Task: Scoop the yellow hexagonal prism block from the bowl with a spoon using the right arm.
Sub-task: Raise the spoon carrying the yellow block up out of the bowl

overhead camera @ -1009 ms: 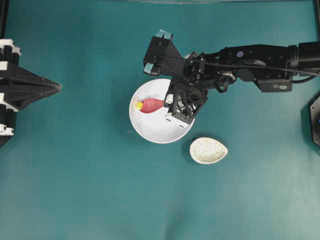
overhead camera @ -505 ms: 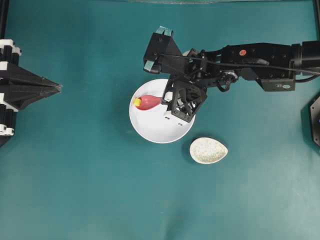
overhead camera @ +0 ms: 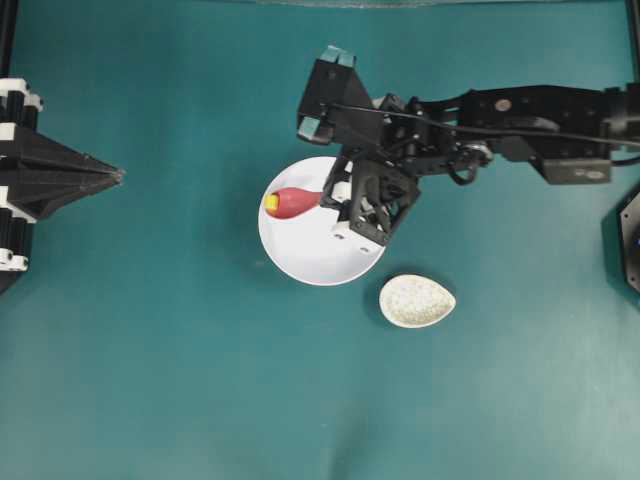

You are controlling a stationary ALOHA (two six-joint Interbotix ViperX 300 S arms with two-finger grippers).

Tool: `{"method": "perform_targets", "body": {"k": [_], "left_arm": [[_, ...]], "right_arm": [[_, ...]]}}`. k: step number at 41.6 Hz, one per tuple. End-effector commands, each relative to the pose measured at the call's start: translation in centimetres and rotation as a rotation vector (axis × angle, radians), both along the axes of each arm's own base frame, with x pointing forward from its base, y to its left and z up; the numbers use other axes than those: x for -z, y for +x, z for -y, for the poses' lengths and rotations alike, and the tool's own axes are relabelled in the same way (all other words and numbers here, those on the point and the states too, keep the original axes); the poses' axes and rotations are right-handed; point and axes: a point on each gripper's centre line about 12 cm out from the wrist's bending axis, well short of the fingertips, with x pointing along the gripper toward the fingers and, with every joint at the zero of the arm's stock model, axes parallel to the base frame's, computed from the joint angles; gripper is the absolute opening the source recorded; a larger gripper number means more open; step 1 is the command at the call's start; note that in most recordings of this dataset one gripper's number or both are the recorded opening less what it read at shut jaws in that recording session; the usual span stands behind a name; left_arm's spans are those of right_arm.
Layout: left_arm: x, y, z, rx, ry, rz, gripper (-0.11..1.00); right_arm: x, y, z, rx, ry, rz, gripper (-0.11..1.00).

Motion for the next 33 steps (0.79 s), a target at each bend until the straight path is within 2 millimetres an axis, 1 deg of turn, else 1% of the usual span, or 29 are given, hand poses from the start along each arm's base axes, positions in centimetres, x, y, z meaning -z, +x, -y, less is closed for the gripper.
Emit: {"method": "perform_targets", "body": {"k": [1, 9, 12, 16, 22, 26, 33], "left_arm": [[-0.8, 0.2, 0.0, -0.001, 0.005, 0.020, 0.00], [-0.8, 0.2, -0.1, -0.003, 0.003, 0.020, 0.00], [-0.8, 0.2, -0.1, -0.002, 0.005, 0.020, 0.00], [-0.8, 0.2, -0.1, -0.002, 0.003, 0.021, 0.00], [-0.9, 0.1, -0.1, -0.003, 0.002, 0.026, 0.00], [-0.9, 0.0, -0.1, -0.002, 0.003, 0.026, 0.00], [-1.0, 0.0, 0.0, -0.001, 0.002, 0.031, 0.00]], "right_arm": [[-2.7, -0.5, -0.7, -0.013, -0.014, 0.091, 0.23], [-5.3, -2.0, -1.8, -0.021, -0.039, 0.262, 0.23], [-6.5, -3.1, -2.1, -0.016, -0.051, 0.357, 0.23], [-7.3, -4.8, -2.3, -0.005, -0.062, 0.454, 0.23], [-8.1, -7.2, -2.3, 0.005, -0.068, 0.524, 0.23], [-8.4, -8.3, -2.4, 0.007, -0.068, 0.540, 0.23], [-8.6, -8.9, -2.4, 0.007, -0.068, 0.548, 0.23]]}}
